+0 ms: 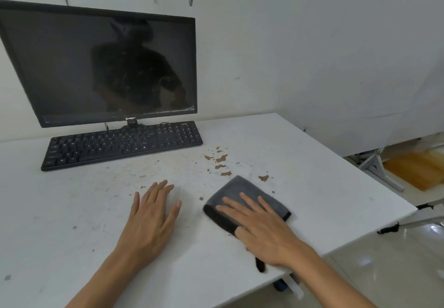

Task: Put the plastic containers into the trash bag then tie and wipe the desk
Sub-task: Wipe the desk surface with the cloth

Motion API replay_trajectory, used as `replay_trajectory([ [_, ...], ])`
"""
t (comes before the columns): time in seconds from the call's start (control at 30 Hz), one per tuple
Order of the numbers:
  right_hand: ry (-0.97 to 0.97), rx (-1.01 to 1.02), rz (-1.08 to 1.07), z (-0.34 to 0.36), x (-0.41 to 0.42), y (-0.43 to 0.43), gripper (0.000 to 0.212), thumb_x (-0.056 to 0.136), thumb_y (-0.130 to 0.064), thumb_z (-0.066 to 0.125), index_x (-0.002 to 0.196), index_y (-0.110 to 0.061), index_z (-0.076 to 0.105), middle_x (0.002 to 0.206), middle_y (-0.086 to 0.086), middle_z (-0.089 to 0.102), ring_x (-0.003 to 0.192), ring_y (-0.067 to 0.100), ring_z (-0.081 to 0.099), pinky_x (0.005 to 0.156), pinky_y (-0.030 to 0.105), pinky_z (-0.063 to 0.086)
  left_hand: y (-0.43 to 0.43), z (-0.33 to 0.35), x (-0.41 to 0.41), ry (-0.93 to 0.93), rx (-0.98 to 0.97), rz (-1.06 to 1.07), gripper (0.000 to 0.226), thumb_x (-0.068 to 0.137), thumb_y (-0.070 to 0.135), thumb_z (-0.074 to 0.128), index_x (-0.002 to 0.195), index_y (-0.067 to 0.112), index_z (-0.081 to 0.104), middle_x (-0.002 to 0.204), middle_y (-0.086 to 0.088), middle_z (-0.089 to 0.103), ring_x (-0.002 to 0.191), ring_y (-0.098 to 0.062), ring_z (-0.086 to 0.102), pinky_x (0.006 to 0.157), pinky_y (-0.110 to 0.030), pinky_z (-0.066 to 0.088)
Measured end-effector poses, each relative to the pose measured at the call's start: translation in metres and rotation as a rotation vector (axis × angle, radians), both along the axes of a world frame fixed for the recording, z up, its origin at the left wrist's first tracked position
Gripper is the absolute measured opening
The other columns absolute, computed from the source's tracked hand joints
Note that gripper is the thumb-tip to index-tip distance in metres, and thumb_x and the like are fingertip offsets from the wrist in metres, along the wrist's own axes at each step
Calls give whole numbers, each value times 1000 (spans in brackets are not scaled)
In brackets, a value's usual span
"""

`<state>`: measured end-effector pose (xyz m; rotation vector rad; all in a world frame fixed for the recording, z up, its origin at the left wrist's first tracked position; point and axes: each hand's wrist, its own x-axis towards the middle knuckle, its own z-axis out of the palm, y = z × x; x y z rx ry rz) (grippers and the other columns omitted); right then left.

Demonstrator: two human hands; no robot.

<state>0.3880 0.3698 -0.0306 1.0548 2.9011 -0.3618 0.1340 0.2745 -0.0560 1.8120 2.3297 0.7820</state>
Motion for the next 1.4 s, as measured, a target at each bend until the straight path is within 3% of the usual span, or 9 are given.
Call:
replay_trajectory([
  [0.2,-59,-20,-333,-3,53,56,54,105,-39,13,154,-52,-6,162,-24,-17,152,11,-19,121,51,-15,28,0,19,-25,-80,-54,68,97,62,14,155,27,18,166,9,11,154,-8,-6,125,-40,-7],
  [0.33,-29,-42,-483,-3,24,105,57,103,-38,13,158,-45,-1,166,-17,-11,154,22,-14,120,57,-13,47,-1,26,-18,-100,-73,69,98,60,15,156,24,17,167,6,10,154,-11,-5,124,-41,-7],
  [0.47,-29,-49,-459,-1,-38,134,57,102,-41,11,159,-41,0,168,-9,-9,154,30,-12,120,60,-9,48,-2,32,-35,-86,-62,66,99,57,15,154,23,21,165,4,17,154,-12,6,126,-40,-2],
  [0.6,-42,-38,-271,-2,-84,111,56,103,-42,10,158,-43,0,168,-10,-9,153,33,-14,120,59,-10,49,-3,32,-42,-64,-50,59,102,51,19,153,23,22,163,4,23,153,-12,13,126,-39,0],
  [0.83,12,1,-24,-5,-20,44,55,104,-37,15,156,-49,1,166,-20,-8,153,16,-16,123,44,-12,46,-1,32,-55,-49,-48,55,101,49,21,150,23,29,159,3,32,151,-13,20,126,-39,5],
  [1.0,12,-5,-182,-4,44,51,53,106,-37,15,155,-53,1,164,-24,-9,152,11,-16,124,42,-11,46,-1,31,-40,-53,-60,55,101,47,24,150,22,31,159,2,32,150,-14,22,126,-39,5],
  [1.13,17,-5,-416,-3,71,97,53,106,-35,12,157,-48,3,166,-19,-7,154,18,-12,124,47,-8,47,-3,30,-22,-52,-63,54,101,46,25,149,22,32,158,2,33,150,-15,23,125,-40,6],
  [1.27,20,-18,-595,-6,45,161,55,104,-38,11,159,-42,5,168,-10,-4,155,28,-8,123,52,-8,48,-5,30,-1,-60,-61,54,101,47,25,148,22,32,157,4,32,149,-15,23,125,-40,7],
  [1.4,-15,-48,-534,0,-25,187,57,103,-40,13,160,-39,5,169,-5,-5,154,35,-10,121,58,-7,50,-4,31,16,-58,-51,51,101,46,29,146,22,36,155,5,35,146,-16,29,125,-42,13],
])
